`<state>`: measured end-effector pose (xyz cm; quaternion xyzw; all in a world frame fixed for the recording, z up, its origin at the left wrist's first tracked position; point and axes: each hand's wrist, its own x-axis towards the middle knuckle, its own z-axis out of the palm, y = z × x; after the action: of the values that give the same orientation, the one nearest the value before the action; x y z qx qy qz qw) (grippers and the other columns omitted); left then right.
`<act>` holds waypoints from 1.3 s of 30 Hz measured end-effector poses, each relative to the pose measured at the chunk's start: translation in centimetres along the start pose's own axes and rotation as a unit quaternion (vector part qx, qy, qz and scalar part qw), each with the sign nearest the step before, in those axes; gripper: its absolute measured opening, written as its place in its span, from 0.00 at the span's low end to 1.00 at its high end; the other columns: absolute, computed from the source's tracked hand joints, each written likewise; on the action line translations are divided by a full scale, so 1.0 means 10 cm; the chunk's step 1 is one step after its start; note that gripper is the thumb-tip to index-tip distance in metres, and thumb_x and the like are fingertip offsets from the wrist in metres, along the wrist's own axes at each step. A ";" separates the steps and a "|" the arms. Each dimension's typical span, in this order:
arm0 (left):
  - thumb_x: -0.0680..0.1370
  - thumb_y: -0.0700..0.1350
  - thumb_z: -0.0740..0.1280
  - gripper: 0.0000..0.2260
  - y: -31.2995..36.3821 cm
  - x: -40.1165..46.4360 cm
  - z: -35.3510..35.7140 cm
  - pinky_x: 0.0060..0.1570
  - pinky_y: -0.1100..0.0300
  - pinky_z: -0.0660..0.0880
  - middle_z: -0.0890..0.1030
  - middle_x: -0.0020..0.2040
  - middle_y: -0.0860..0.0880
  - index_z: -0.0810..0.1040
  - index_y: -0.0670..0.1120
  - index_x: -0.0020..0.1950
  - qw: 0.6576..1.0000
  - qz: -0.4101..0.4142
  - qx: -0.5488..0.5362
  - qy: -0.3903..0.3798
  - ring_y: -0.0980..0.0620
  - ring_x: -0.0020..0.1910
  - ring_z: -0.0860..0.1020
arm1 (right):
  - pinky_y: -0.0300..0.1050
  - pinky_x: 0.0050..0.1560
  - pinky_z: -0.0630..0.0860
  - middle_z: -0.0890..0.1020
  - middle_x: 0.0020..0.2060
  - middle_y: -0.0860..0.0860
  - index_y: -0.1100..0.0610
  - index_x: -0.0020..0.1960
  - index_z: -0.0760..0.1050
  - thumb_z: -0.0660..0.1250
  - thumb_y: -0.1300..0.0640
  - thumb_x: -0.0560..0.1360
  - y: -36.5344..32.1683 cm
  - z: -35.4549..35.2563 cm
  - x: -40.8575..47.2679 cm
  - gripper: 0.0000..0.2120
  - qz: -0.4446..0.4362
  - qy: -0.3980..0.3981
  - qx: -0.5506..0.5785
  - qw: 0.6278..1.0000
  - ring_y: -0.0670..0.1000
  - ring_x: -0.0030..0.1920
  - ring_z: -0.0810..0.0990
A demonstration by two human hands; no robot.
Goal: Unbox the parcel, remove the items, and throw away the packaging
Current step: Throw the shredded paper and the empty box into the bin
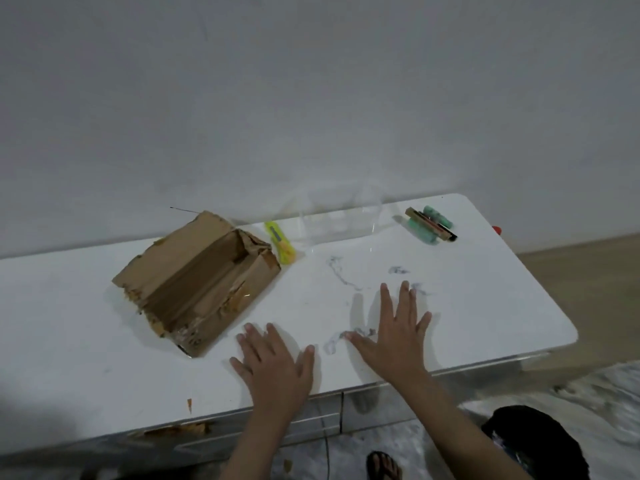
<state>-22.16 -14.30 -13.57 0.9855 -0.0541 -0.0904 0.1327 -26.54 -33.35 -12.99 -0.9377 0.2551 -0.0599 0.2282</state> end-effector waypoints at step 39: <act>0.75 0.50 0.50 0.27 0.27 0.19 0.09 0.72 0.42 0.50 0.58 0.76 0.43 0.64 0.43 0.73 0.983 -0.084 -0.086 0.136 0.45 0.76 0.54 | 0.47 0.40 0.79 0.81 0.41 0.54 0.60 0.44 0.82 0.64 0.58 0.75 -0.05 0.31 0.66 0.09 -0.465 -0.058 0.122 0.875 0.55 0.42 0.78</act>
<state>-20.70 -17.33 -14.01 0.9747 0.0551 0.0295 0.2145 -19.90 -35.12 -15.58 -0.9147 -0.2336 -0.1354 0.3007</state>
